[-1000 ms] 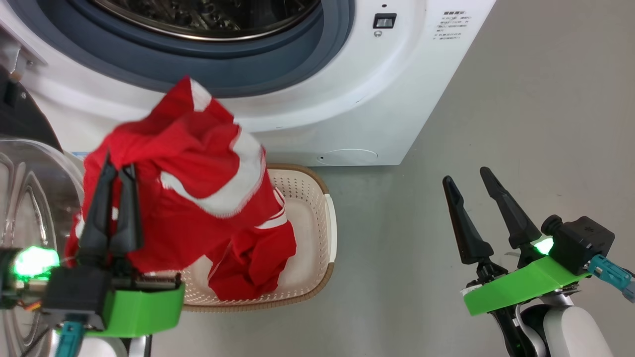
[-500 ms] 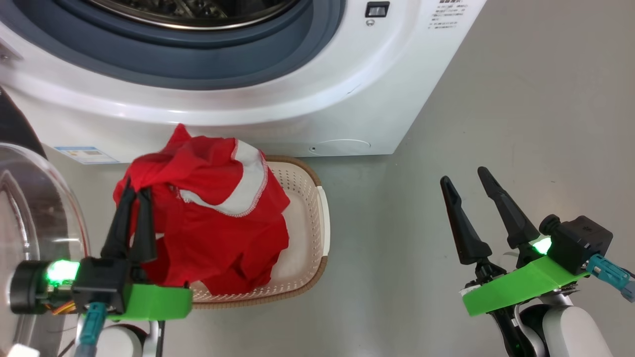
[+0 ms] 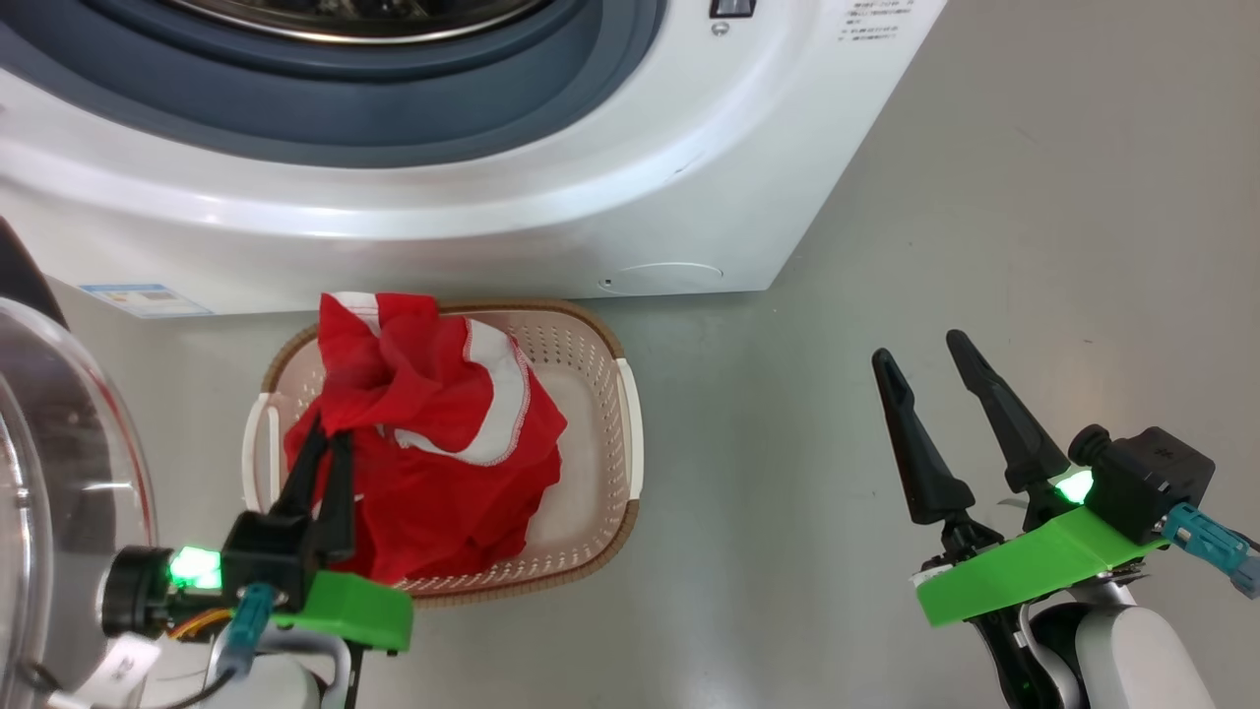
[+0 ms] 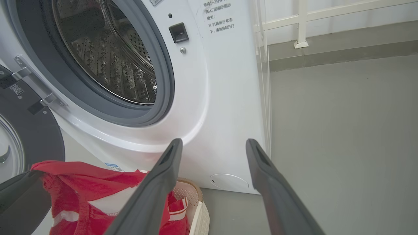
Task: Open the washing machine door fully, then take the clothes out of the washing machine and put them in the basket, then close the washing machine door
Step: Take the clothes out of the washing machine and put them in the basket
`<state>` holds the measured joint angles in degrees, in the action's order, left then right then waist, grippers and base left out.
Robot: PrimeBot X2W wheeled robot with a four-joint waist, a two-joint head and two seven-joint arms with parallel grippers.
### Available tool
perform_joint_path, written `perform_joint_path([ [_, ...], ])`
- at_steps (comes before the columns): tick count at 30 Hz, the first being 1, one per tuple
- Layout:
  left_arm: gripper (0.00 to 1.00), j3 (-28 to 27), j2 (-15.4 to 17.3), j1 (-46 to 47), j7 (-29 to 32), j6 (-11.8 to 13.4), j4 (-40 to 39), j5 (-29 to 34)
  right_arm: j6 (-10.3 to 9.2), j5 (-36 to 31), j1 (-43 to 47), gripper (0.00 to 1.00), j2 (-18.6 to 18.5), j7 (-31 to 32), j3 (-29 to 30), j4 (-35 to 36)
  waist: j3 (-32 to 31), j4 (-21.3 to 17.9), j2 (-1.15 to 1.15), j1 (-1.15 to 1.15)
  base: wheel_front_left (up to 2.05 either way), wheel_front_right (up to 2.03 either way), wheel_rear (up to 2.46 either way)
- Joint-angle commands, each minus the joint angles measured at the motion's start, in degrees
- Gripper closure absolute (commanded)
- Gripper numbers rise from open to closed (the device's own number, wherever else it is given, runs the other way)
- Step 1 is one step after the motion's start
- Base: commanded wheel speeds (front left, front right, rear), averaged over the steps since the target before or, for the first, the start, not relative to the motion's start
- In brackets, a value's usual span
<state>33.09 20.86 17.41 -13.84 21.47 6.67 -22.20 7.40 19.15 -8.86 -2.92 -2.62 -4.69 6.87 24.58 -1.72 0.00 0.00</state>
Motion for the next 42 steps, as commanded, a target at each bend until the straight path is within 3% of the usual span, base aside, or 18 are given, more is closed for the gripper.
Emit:
perform_joint_path([
  [1, 1.0, -1.9, 1.0, 2.3, -0.8, -0.4, 0.0, -0.3, 0.09, -0.6, -0.8, 0.0, 0.0, -0.2, -1.5, 1.5, 0.3, -0.2, 0.0, 0.0, 0.0, 0.0, 0.0],
  [26, 1.0, -3.9, -7.5, 15.6, -1.2, -12.4, 33.1, 1.9, 0.09, -0.4, -3.1, 0.0, 0.0, -0.7, -2.0, 1.7, 7.0, -3.8, 0.0, 0.0, 0.0, 0.0, 0.0],
  [42, 1.0, -6.2, -9.7, 22.6, -1.2, -15.8, 46.6, 4.2, 0.09, -0.4, -4.6, 0.0, 0.0, -0.9, -2.2, 2.0, 11.1, -5.5, 0.0, 0.0, 0.0, 0.0, 0.0],
])
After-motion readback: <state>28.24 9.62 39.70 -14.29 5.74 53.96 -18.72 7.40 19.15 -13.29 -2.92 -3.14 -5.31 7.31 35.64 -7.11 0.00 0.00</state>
